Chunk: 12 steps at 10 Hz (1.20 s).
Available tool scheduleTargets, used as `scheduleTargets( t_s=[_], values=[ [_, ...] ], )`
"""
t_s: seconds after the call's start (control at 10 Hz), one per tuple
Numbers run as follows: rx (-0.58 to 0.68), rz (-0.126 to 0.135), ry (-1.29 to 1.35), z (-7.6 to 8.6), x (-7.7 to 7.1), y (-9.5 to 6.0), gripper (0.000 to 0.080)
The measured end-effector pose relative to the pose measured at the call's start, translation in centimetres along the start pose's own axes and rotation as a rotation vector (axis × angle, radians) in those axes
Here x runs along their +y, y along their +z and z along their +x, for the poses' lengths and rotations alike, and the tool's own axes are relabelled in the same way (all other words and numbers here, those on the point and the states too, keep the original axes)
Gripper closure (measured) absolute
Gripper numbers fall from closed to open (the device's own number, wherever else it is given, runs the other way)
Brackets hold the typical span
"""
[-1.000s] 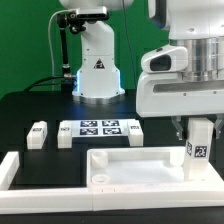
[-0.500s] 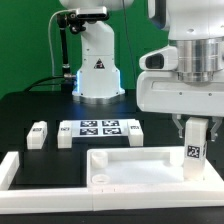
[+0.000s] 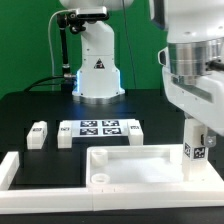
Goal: Assemble desk
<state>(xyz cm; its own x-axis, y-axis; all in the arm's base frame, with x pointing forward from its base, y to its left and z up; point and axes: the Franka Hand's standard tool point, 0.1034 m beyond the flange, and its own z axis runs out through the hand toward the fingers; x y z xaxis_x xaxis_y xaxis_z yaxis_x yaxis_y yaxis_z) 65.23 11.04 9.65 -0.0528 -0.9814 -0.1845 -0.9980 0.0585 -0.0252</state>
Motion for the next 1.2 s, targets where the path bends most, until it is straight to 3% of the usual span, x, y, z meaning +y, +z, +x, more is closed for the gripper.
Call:
scheduleTargets(
  t_s=[0.4, 0.6, 0.8, 0.9, 1.0, 1.2],
  values=[
    [0.005, 0.028, 0.249, 0.0, -0.3, 0.0, 0.0508],
    [0.004, 0.028, 0.283, -0.1, -0.3, 0.1, 0.0508],
    [0.005, 0.028, 0.268, -0.1, -0.3, 0.1, 0.0222],
    [0.004, 0.030, 0.264, -0.2, -0.4, 0.0, 0.0222],
    [-0.006, 0.044, 0.251, -0.9, -0.6, -1.3, 0.0165],
    [-0.027, 0.074, 0.231, -1.9, -0.8, -4.2, 0.0153]
  ],
)
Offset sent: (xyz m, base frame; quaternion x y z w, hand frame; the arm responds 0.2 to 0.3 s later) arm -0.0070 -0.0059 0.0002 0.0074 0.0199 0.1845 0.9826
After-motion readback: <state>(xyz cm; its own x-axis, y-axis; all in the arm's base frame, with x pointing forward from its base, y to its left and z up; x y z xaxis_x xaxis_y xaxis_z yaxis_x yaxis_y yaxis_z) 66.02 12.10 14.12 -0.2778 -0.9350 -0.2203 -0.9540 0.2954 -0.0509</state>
